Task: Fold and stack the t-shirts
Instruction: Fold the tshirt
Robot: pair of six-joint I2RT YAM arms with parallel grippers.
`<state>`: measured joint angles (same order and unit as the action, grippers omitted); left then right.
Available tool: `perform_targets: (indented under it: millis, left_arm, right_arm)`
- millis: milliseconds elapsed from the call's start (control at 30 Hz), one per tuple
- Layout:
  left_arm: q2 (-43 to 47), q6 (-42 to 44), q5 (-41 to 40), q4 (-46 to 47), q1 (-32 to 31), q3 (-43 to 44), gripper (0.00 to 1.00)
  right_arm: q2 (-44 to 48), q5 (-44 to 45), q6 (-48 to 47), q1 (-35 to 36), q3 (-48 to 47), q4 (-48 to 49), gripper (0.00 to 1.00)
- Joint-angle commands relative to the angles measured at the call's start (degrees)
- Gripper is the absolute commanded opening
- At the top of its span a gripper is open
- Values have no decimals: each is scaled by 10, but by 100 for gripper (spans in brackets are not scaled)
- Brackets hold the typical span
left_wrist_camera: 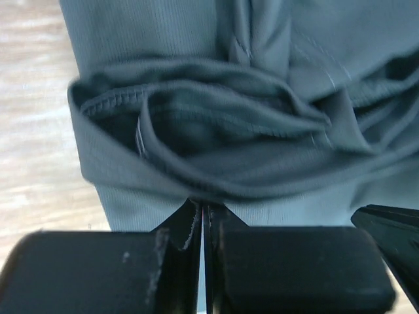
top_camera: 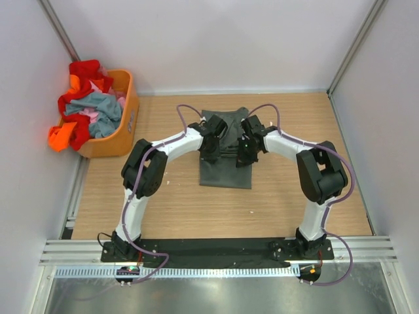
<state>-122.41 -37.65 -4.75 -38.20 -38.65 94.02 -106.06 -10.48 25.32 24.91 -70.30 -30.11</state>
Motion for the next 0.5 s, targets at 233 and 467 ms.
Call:
perform_targets:
  millis: [233,467]
  left_arm:
    - [-34,-4,-41,8,5,99,1]
    - [-65,6,-33,-10,19,157,3]
  right_arm:
    - [-74,11,-27,-36,-108,-8,1]
    - [-142,6,-48,-76,-231,-49,1]
